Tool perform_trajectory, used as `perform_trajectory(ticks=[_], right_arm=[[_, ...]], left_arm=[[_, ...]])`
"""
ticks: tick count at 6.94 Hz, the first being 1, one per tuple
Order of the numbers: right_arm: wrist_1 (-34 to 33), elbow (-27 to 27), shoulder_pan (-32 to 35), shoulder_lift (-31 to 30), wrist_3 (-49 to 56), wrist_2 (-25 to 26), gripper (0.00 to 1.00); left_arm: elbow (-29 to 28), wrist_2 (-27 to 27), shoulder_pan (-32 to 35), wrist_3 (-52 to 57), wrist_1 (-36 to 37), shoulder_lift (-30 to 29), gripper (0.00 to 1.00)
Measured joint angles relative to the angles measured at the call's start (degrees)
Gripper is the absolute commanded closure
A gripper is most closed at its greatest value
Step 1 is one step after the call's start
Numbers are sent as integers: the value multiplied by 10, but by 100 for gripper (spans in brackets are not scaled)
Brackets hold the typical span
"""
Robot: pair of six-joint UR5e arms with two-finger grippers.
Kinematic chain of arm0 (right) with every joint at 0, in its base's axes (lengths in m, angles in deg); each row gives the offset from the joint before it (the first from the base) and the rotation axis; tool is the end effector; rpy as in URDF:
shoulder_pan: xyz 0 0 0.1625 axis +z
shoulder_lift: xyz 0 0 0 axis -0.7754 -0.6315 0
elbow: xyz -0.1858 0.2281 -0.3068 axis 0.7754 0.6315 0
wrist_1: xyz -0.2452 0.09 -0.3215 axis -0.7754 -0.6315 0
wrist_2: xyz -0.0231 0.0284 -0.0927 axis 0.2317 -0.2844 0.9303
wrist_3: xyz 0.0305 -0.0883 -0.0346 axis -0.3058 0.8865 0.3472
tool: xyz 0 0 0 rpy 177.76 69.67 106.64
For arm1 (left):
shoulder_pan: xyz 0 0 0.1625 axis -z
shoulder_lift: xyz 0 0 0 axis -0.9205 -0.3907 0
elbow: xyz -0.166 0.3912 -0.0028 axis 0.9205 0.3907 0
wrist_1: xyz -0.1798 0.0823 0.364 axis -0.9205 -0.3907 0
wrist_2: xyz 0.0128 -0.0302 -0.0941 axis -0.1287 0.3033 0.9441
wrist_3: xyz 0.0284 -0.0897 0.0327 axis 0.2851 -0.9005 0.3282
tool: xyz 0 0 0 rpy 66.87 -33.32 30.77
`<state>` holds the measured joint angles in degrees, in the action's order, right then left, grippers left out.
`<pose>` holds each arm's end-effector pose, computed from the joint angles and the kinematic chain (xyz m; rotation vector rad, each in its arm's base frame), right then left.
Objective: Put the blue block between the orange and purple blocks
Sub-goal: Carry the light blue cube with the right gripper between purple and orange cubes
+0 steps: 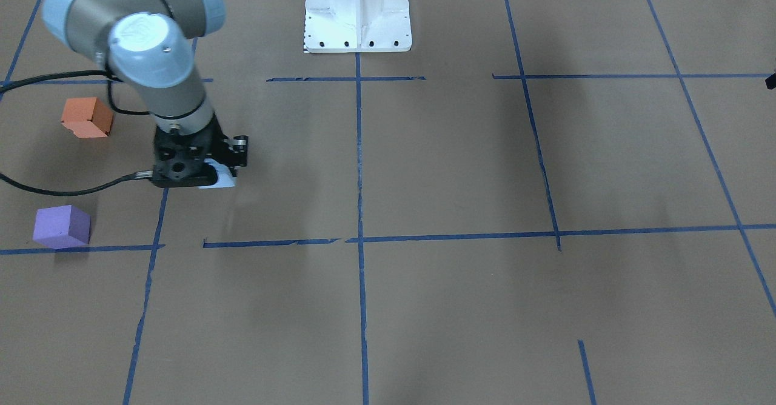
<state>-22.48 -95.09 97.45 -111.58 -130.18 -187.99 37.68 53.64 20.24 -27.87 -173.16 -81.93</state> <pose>-0.3578 -0.5071 0.3327 0.0241 -0.6811 -0.0386 -0.0380 -0.4320 0.5896 0.0811 0.8455 0.1681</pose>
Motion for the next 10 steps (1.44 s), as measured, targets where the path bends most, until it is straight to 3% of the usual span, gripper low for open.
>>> perform_trajectory(ticks=[1,4,6,9,10], right_arm=[[19,-17,32,-58,36,-14,81],[204,-15,80,-225,75,-51,80],[249,6,82,-262,73,-53,80],[406,99,80,-266,3,-53,75],[424,108,79,-267,-5,-52,75]], left_arm=[[0,0,0,0,0,-1,0],[-1,0,0,0,0,-2,0],[0,0,-1,0,0,-2,0],[0,0,-1,0,0,-2,0],[0,0,-1,0,0,-3,0]])
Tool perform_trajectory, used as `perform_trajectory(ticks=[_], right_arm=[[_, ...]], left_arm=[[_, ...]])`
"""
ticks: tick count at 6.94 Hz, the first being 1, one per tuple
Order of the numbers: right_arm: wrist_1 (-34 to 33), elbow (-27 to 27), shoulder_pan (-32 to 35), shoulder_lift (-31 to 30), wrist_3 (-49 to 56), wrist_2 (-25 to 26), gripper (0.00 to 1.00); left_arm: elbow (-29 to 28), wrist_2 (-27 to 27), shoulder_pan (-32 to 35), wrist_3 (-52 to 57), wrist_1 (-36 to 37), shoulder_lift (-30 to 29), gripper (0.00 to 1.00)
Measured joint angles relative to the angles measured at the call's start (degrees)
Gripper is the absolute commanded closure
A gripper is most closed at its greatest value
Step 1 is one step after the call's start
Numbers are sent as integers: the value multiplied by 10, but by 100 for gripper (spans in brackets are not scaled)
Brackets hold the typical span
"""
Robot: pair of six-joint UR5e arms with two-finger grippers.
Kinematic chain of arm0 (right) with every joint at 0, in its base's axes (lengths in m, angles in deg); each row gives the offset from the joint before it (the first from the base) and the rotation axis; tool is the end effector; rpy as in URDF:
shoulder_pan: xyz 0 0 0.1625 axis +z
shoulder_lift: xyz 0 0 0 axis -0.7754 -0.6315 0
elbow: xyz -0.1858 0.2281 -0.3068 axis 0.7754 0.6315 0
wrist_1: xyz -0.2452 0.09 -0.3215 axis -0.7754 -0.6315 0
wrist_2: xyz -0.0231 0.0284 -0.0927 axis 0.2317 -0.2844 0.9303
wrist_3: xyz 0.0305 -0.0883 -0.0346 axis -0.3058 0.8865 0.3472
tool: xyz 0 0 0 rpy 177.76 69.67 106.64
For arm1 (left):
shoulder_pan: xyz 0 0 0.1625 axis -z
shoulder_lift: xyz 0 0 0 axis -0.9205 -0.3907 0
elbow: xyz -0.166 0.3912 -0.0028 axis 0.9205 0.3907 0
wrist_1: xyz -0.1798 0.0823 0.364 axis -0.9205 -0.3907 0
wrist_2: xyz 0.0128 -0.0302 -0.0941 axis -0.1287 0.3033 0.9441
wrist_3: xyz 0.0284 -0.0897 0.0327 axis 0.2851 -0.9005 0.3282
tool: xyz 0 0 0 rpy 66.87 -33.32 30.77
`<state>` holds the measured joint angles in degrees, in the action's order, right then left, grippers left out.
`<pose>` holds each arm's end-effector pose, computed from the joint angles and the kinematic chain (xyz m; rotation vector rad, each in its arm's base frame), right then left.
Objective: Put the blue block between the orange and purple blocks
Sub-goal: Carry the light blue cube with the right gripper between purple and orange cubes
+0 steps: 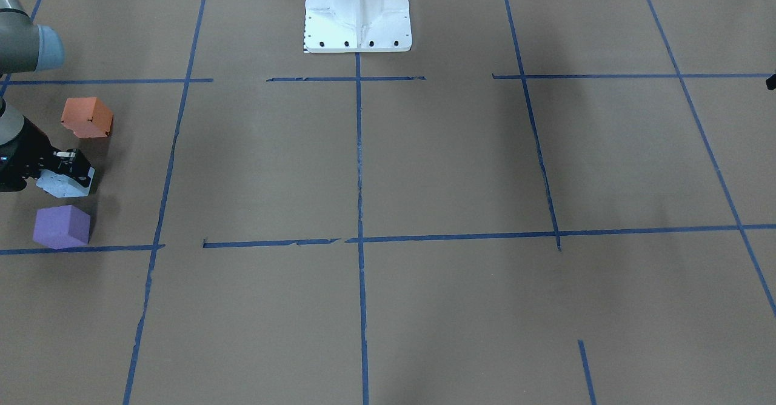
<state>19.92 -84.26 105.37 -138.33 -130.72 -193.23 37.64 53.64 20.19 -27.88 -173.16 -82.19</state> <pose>-0.2283 -0.4590 0.5941 0.0685 -0.7928 0.0529 -0.0375 -0.4340 0.5880 0.0843 0.8455 0.1704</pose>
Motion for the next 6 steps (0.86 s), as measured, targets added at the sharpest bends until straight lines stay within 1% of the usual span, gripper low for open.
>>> perform_trajectory(ticks=[2,3,4,5,6], right_arm=[[8,-3,-5,-8,-4,2,75],[8,-8,-10,-14,-4,3,72],[8,-12,-15,-19,-5,5,56],[9,-13,-19,-21,-5,7,1],[9,-13,-24,-21,-4,10,0]], left_arm=[[1,0,0,0,0,0,0],[0,0,0,0,0,0,0],[0,1,0,0,0,0,0],[-1,1,0,1,0,0,0],[-2,0,0,1,0,0,0]])
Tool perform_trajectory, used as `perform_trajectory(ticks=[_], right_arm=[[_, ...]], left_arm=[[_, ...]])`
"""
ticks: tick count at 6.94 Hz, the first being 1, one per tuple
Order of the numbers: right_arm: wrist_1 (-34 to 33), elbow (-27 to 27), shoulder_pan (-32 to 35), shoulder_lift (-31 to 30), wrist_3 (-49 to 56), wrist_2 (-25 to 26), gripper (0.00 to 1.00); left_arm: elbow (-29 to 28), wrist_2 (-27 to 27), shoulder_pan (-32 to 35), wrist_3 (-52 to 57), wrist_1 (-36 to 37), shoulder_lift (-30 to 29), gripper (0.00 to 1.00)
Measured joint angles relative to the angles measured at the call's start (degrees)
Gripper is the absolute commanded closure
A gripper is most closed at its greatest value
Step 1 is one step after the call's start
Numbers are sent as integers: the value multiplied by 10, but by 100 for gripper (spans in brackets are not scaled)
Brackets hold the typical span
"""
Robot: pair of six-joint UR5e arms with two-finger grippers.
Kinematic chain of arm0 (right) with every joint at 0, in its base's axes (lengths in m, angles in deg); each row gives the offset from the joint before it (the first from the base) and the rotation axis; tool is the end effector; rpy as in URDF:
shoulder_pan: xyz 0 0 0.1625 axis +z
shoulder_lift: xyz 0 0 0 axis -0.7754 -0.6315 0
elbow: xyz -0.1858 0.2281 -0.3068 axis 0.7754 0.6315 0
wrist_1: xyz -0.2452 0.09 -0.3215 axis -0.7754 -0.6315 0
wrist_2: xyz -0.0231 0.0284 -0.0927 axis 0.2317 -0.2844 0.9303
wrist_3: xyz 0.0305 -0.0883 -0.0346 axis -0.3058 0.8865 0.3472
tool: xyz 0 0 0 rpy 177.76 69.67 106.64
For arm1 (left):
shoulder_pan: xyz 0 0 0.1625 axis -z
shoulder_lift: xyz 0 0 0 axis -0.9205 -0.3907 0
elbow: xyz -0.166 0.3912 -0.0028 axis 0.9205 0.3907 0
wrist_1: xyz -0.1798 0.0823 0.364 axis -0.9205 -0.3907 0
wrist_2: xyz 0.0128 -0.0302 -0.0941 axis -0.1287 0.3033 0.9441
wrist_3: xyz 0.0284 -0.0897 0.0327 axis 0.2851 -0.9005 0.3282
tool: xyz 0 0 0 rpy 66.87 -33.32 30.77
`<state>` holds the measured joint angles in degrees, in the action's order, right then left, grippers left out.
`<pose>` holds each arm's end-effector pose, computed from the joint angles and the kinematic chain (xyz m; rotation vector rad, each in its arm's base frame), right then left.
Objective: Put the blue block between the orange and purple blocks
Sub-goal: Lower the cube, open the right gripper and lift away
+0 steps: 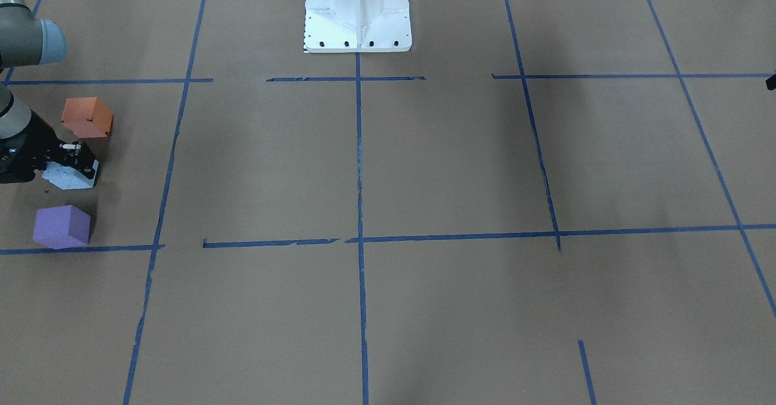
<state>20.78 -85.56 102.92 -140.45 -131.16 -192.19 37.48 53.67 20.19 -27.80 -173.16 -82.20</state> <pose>-0.2372 -0.4379 0.5995 0.0619 -0.7827 0.0252 -0.0375 -0.4340 0.5893 0.0824 0.8460 0.1706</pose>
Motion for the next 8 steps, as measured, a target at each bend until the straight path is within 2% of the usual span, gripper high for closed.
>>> perform_trajectory(ticks=[2,4,5,8], right_arm=[[0,-8,-3,0,3,0,0],[-28,-42,29,-8,27,-41,0],[-77,-66,67,-10,83,-58,0],[-312,-131,242,-37,424,-71,0]], left_arm=[[2,0,0,0,0,0,0],[4,0,0,-1,0,2,0],[4,0,0,-1,0,2,0],[4,0,0,0,0,2,0]])
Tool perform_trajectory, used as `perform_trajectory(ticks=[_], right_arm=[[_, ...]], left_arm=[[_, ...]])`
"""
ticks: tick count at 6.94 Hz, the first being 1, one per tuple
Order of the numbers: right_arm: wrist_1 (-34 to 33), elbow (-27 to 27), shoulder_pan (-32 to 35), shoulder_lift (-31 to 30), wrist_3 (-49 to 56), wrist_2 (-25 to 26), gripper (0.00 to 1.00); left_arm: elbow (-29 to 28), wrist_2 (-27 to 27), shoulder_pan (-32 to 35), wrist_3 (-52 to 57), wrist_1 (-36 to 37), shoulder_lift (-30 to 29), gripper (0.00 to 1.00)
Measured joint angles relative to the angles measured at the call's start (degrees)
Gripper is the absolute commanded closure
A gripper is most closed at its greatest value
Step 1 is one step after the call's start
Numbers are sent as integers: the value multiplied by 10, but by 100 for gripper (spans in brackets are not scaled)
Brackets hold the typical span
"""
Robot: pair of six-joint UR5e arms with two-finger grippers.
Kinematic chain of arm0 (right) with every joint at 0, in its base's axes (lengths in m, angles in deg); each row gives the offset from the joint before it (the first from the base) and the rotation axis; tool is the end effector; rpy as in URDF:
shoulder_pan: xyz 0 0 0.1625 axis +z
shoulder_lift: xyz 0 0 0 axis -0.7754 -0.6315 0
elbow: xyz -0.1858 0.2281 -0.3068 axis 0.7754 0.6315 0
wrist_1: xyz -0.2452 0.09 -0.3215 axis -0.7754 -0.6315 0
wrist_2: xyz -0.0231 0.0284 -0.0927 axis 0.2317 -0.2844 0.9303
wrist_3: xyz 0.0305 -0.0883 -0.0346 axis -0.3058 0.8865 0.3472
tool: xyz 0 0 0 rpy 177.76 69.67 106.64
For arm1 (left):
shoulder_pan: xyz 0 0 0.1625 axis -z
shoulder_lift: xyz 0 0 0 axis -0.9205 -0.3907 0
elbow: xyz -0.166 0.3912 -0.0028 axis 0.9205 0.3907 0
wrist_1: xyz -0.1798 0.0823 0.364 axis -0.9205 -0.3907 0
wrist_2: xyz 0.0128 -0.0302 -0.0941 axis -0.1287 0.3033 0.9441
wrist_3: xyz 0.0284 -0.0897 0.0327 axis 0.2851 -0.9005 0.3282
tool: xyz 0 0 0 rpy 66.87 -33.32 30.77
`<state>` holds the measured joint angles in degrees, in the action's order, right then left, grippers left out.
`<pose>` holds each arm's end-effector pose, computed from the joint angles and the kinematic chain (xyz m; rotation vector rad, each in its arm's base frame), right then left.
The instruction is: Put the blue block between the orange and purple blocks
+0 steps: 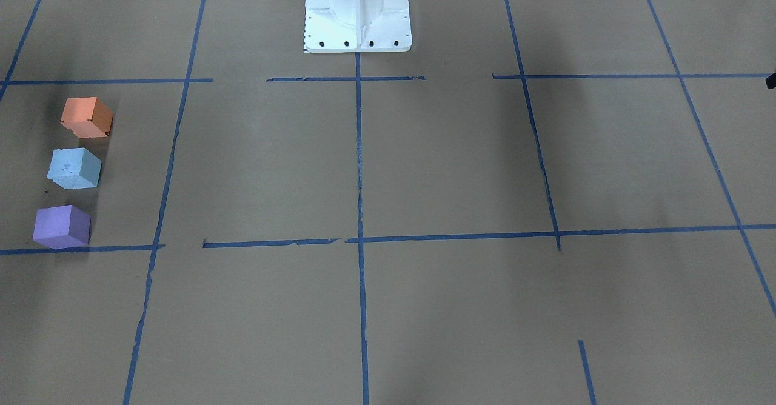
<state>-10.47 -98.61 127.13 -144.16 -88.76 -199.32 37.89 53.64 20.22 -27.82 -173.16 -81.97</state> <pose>-0.0351 -0.4466 0.5737 0.0879 -0.6908 -0.1872 -0.0378 -0.4324 0.5875 0.0855 0.8454 0.1711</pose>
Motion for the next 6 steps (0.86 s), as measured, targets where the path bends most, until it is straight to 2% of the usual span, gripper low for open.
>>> perform_trajectory(ticks=[1,2,4,6], right_arm=[[-51,-11,55,-20,97,-11,0],[-75,-14,93,-42,153,-31,0],[-84,-15,117,-68,172,-63,0],[-83,-16,119,-72,166,-68,0]], left_arm=[[0,-3,0,-1,0,-2,0],[-1,-7,0,-1,3,-4,0],[-6,-17,-1,1,6,-1,0],[-6,-21,-1,2,2,0,0]])
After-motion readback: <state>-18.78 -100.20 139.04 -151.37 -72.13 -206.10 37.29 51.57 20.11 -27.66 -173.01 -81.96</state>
